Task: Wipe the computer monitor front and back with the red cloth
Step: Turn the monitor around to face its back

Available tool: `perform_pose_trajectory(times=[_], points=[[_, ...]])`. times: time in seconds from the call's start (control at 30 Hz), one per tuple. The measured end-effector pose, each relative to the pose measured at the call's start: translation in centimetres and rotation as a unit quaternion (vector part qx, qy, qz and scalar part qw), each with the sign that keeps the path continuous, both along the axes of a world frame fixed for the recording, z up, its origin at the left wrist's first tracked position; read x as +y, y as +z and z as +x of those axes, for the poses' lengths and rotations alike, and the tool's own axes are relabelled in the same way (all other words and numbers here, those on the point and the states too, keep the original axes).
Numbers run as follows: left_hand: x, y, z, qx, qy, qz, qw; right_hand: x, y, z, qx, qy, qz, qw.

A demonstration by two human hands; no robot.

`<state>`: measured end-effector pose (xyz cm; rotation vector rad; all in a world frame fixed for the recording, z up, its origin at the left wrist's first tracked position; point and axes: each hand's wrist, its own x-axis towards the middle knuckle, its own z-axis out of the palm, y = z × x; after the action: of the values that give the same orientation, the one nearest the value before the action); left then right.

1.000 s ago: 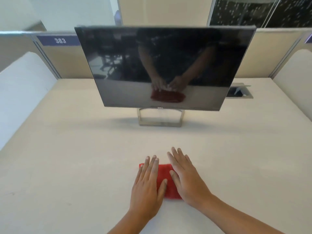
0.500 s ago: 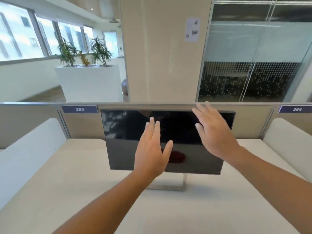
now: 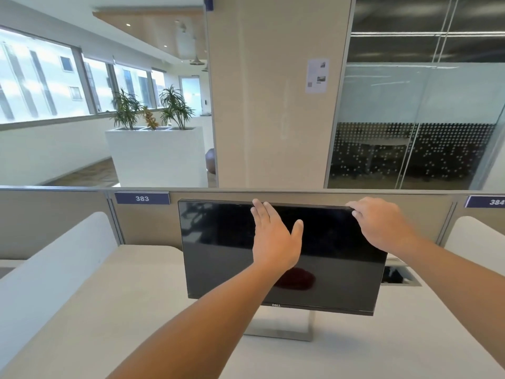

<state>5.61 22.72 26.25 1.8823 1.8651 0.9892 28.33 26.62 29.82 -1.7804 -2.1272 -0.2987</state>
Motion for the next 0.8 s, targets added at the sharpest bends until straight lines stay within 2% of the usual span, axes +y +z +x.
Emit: perform_pose_trajectory(times=[0.13, 0.27, 0.33, 0.47, 0.57, 0.8], points=[[0.4, -0.2, 0.1, 0.022, 0.012, -0.005, 1.0, -0.4, 1.4, 0.2, 0.019, 0.011, -0.031, 0.999], [0.8, 0.0, 0.0, -0.003, 0.008, -0.007, 1.0, -2.3, 2.8, -0.3, 0.017, 0.052, -0.06, 0.997], [0.8, 0.3, 0.0, -0.028, 0.01, -0.009, 1.0, -3.3, 3.4, -0.8, 0.011, 0.055, -0.073, 0.996], [1.3, 1.6, 0.4, -0.142, 0.035, -0.058, 0.988, -5.1, 4.6, -2.3, -0.01, 0.052, -0.1, 0.994], [1.4, 2.6, 0.6, -0.195, 0.045, -0.074, 0.977, -7.2, 5.8, -4.4, -0.014, 0.06, -0.117, 0.991], [2.1, 4.7, -1.3, -0.223, 0.065, -0.124, 0.965, -11.1, 6.7, -9.7, 0.004, 0.058, -0.139, 0.989]])
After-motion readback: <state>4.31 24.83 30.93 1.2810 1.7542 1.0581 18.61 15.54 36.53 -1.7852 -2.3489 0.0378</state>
